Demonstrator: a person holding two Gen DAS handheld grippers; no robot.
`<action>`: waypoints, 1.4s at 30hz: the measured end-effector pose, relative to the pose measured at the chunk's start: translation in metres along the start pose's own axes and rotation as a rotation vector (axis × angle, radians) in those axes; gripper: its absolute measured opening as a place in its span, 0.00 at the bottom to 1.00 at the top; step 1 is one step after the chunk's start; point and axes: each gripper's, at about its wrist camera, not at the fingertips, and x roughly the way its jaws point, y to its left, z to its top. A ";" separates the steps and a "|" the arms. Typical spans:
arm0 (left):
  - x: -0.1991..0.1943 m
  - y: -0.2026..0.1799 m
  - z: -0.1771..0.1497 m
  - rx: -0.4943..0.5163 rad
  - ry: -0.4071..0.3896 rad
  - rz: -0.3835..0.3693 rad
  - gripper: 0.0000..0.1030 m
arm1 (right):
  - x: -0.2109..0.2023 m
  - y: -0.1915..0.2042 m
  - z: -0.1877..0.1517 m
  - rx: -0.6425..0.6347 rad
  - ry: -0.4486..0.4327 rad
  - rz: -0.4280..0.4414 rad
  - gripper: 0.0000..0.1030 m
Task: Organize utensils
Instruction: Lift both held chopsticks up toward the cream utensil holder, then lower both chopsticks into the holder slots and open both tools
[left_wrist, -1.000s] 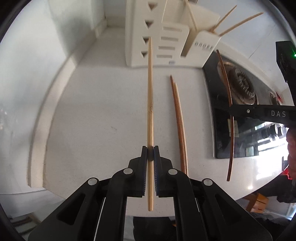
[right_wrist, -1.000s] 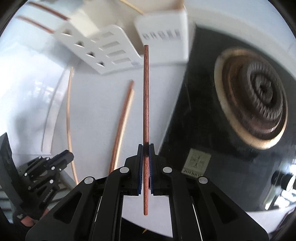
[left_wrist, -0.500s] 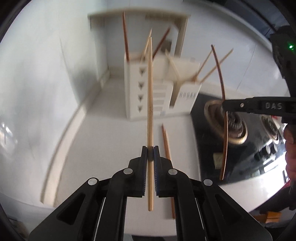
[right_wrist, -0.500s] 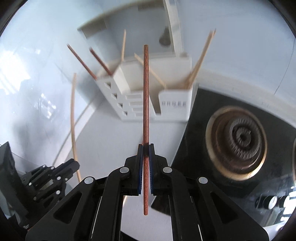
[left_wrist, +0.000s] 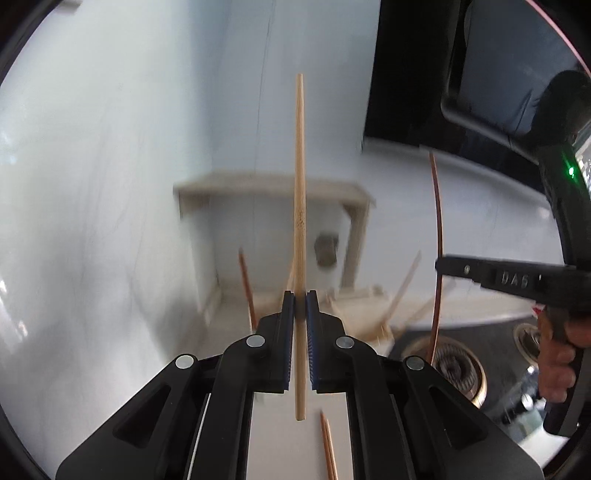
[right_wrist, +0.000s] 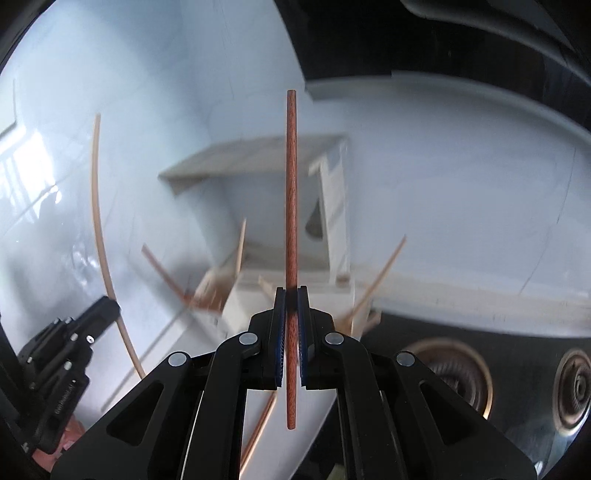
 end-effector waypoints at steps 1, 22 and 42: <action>0.003 0.000 0.009 0.001 -0.026 0.000 0.06 | 0.003 0.000 0.004 -0.002 -0.006 0.001 0.06; 0.067 0.011 0.028 0.047 -0.223 0.008 0.06 | 0.063 -0.009 0.021 -0.011 -0.175 -0.113 0.07; 0.078 0.015 0.013 0.052 -0.250 0.052 0.07 | 0.083 -0.011 0.020 -0.027 -0.161 -0.131 0.07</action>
